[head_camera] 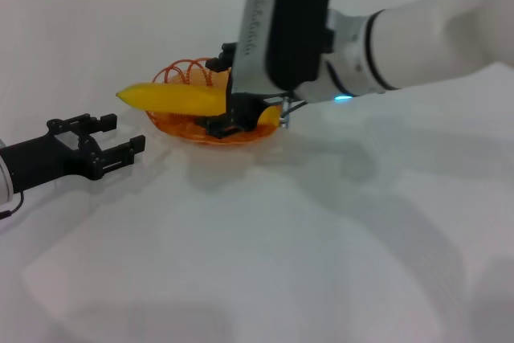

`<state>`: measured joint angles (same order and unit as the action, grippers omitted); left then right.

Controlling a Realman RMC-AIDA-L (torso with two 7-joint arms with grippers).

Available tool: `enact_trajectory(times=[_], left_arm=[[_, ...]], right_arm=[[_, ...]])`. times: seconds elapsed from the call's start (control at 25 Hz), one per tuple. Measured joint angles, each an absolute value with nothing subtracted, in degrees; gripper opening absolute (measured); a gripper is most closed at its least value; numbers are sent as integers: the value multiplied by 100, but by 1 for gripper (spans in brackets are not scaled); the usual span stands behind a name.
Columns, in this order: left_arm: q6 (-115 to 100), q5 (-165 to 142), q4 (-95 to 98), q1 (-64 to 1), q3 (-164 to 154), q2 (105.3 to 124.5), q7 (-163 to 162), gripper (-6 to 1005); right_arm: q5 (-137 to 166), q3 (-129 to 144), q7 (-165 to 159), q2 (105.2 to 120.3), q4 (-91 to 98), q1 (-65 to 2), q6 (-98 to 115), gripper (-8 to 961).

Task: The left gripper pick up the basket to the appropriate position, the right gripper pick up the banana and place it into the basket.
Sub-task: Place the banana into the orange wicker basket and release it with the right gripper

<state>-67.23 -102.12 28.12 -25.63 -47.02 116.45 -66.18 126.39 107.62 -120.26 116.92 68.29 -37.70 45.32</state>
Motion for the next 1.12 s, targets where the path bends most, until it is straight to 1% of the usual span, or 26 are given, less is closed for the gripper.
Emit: enact_trajectory(times=[0.16, 0.24, 0.52, 1.12], left_arm=[[-6723, -10212, 2812, -2555, -4702, 11645, -6618, 665], [-6723, -10212, 2813, -2545, -4702, 11645, -6616, 665], [-6724, -10198, 2813, -2529, -4702, 11645, -6573, 666], [-6770, -10152, 2812, -2527, -4691, 11653, -6469, 666]], right_arm=[[12332, 10388, -11569, 11690, 7362, -3317, 5035, 829], [11909, 10116, -11157, 11687, 7462, -3131, 5360, 828], [11025, 9149, -10276, 11689, 7139, -2764, 5996, 825], [10163, 7631, -8780, 11687, 5276, -2700, 6647, 820]])
